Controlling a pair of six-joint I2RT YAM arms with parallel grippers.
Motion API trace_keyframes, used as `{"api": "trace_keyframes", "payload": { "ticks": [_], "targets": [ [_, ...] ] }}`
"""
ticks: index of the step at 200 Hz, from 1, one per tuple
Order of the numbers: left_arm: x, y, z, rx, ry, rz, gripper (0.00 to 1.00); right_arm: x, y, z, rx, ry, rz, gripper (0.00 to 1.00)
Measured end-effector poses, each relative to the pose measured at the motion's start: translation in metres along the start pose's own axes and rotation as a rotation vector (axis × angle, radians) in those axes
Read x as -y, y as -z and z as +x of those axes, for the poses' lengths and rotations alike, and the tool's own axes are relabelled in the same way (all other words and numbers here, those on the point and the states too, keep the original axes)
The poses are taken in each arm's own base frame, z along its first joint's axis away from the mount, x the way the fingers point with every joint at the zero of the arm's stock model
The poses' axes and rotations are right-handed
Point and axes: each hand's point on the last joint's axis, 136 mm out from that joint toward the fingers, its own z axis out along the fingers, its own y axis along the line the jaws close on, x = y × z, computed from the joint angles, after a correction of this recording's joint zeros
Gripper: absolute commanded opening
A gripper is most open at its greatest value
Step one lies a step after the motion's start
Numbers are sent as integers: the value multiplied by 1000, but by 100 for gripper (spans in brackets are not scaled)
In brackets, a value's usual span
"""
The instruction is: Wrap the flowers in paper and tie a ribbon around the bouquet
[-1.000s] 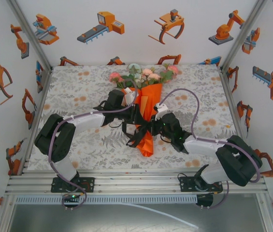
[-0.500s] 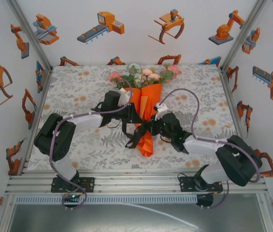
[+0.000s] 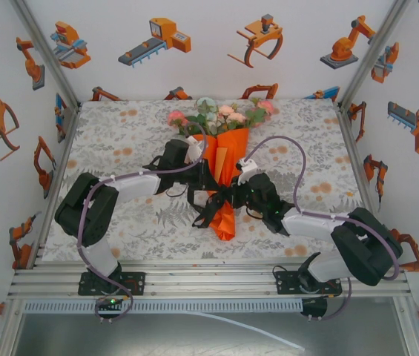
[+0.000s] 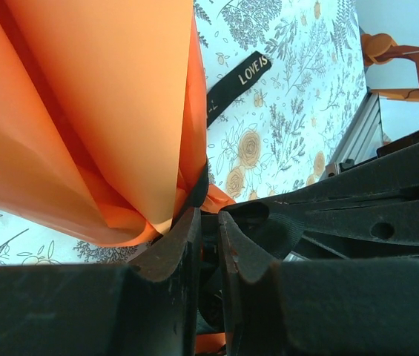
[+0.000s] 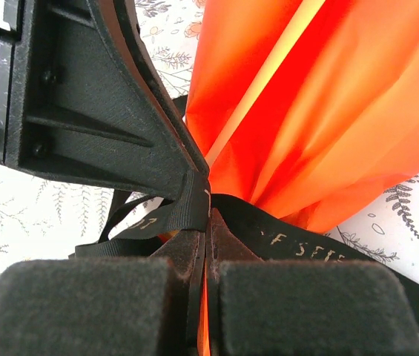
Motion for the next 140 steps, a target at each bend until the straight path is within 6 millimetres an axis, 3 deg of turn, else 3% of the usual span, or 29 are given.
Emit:
{"api": "trace_keyframes", "payload": {
  "ticks": [51, 140],
  "targets": [
    [1, -1, 0, 0, -3, 7, 22, 0, 0, 0, 0, 0, 0, 0],
    [16, -1, -4, 6, -36, 76, 33, -1, -2, 4, -15, -3, -11, 0]
  ]
}}
